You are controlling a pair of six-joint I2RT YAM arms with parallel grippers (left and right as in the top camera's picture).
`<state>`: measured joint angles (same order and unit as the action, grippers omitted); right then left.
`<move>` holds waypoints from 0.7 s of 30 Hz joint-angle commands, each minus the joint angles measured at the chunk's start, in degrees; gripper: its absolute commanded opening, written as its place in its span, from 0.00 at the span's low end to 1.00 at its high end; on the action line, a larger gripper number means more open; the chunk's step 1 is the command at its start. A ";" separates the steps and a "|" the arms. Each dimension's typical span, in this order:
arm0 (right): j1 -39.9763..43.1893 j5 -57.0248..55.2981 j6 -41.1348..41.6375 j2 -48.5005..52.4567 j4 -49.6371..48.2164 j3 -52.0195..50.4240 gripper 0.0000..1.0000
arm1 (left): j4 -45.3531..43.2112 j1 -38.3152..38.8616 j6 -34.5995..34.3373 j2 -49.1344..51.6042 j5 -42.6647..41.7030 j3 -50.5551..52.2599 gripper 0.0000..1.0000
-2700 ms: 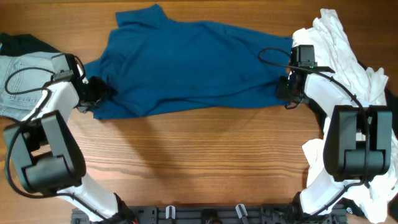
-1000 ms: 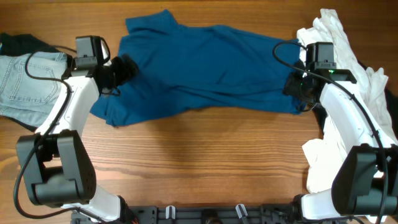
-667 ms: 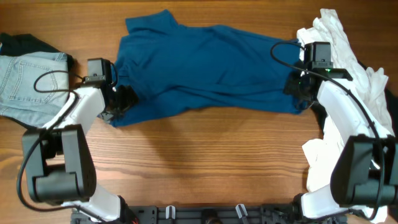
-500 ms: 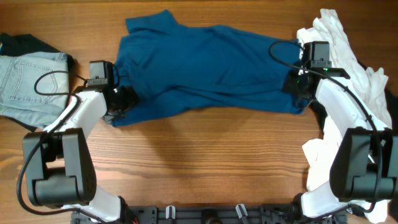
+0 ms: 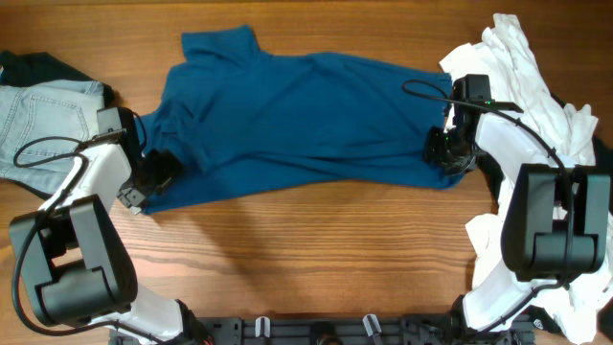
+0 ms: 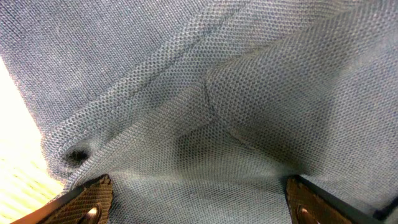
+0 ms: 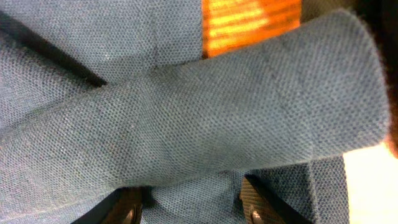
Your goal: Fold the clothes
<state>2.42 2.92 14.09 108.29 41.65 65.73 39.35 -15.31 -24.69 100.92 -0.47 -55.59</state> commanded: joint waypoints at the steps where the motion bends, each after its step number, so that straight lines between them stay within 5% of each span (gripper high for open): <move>1: 0.24 -2.91 0.81 -5.53 -0.48 0.37 0.63 | 1.62 -2.19 0.46 4.11 3.17 4.59 0.91; 2: 0.24 -2.91 0.04 -7.85 -1.99 0.76 0.74 | 1.57 -2.19 0.46 4.07 3.15 4.59 0.91; 14: 0.24 -2.47 6.14 -1.57 -5.77 0.13 0.68 | 1.18 -2.19 0.44 4.07 3.13 4.59 0.93; 16: 0.24 -2.47 8.72 -0.63 -7.17 0.13 0.57 | 1.22 -2.19 0.44 4.07 3.13 4.59 0.93; 18: 0.24 -2.47 10.38 0.24 -8.22 0.13 0.30 | 1.22 -2.19 0.44 4.07 3.13 4.59 0.93; 19: 0.24 -2.47 10.56 0.26 -8.22 0.15 0.04 | 1.20 -2.19 0.44 4.07 3.13 4.59 0.93; 21: 0.24 -2.45 10.71 -1.05 -7.98 1.01 0.04 | 1.20 -2.19 0.44 4.07 3.13 4.59 0.93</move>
<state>2.46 1.04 23.59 107.15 33.67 65.78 39.46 -15.55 -24.47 100.82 -0.23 -55.44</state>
